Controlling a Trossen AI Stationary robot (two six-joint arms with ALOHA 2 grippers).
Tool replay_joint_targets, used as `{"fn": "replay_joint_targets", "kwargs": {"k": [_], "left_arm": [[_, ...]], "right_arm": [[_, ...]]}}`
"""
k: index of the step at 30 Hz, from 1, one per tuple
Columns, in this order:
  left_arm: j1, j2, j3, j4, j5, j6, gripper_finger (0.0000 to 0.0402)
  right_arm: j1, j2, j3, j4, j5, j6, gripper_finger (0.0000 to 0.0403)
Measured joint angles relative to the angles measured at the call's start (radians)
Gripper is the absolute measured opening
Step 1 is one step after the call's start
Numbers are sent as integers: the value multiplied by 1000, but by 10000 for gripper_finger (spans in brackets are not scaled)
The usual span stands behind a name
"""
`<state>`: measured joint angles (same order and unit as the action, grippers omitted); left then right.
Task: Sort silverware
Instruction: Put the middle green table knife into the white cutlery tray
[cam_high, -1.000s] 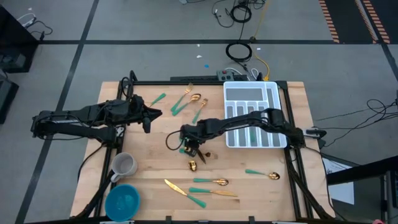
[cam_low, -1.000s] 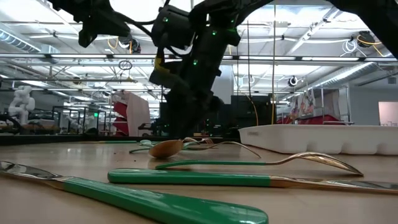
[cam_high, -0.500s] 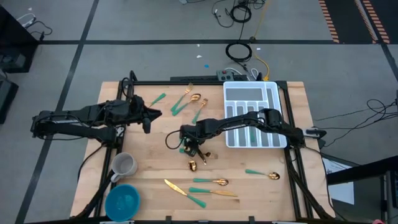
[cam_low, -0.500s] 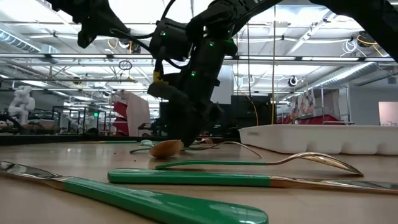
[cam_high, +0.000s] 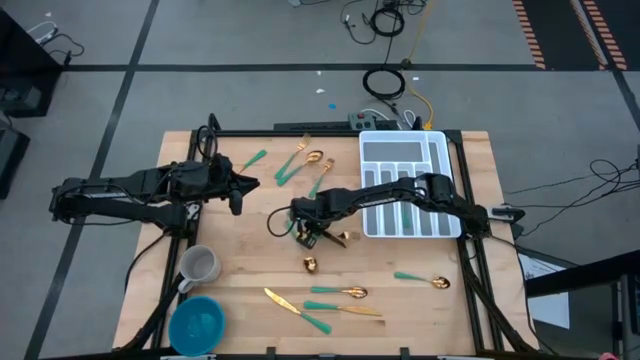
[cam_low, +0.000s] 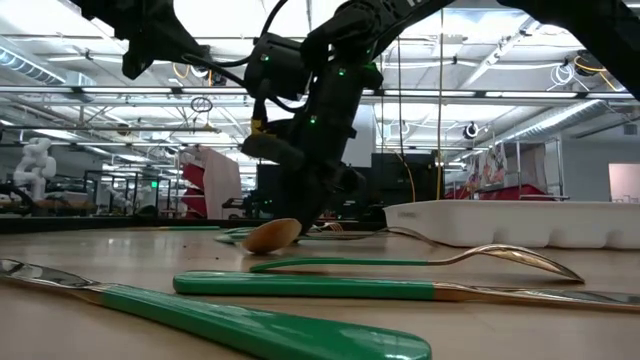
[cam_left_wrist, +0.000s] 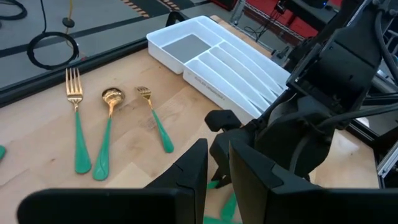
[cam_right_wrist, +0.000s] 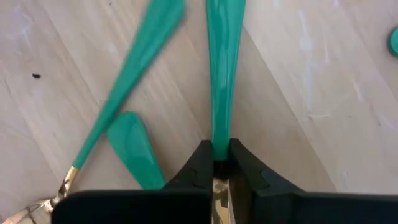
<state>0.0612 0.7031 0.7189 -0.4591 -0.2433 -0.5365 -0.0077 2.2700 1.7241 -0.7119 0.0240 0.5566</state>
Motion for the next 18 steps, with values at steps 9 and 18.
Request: {"fn": "replay_joint_targets", "kwargs": {"k": [9, 18], "left_arm": [[0, 0, 0, 0, 0, 0, 73], [0, 0, 0, -3, 0, 1, 73]], "right_arm": [[-22, -82, -7, -56, -4, 9, 2], [-59, -217, -4, -99, 117, 8, 1]]}}
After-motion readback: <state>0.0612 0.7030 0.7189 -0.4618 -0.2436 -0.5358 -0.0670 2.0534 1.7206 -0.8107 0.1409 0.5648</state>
